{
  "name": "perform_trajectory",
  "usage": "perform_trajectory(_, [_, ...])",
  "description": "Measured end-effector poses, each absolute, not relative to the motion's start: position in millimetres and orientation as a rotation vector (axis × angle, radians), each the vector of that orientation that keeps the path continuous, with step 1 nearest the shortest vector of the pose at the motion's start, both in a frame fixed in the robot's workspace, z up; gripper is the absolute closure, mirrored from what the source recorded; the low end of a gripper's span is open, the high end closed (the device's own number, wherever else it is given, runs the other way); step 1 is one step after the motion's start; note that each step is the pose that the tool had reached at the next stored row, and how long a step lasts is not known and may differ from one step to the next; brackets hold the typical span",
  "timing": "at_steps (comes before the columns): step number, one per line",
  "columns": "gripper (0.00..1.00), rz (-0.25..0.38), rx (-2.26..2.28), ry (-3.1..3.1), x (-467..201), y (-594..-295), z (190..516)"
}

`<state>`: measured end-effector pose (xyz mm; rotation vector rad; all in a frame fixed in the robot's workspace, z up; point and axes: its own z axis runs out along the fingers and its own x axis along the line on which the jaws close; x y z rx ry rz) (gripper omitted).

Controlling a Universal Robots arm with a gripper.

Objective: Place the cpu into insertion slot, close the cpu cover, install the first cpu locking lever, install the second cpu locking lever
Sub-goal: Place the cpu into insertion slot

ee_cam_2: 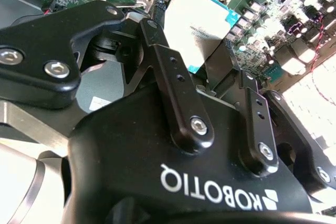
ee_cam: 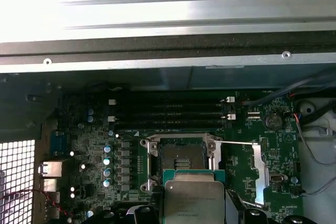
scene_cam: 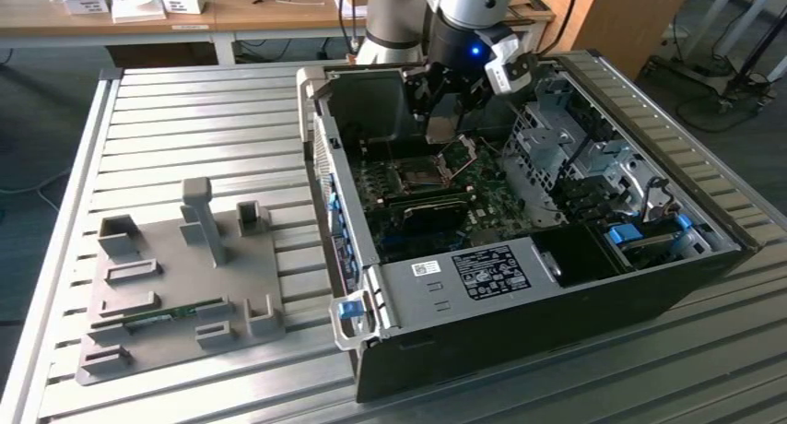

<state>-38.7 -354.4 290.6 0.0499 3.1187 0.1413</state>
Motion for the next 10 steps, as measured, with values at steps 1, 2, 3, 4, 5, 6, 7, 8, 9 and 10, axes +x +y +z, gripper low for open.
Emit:
perform_trajectory(1, [0.46, 0.141, 0.050, 3.119, -38.7, -354.4, 290.4])
perform_trajectory(2, [0.46, 0.142, 0.050, 3.119, -38.7, -354.4, 290.1])
perform_trajectory(3, [0.46, 0.142, 0.050, 3.119, -38.7, -354.4, 289.8])
perform_trajectory(4, [0.46, 0.141, 0.050, 3.119, -38.8, -354.4, 289.7])
perform_trajectory(5, [0.46, 0.141, 0.050, 3.119, -38.8, -354.4, 288.4])
perform_trajectory(6, [0.46, 0.141, 0.050, 3.119, -38.7, -354.4, 288.0])
perform_trajectory(7, [0.46, 0.141, 0.050, 3.119, -38.8, -354.4, 288.0])
perform_trajectory(8, [0.46, 0.141, 0.050, 3.119, -38.8, -354.4, 287.9])
perform_trajectory(9, [0.46, 0.142, 0.050, 3.119, -38.7, -354.4, 287.7])
perform_trajectory(10, [0.46, 0.142, 0.050, 3.119, -38.7, -354.4, 287.3])
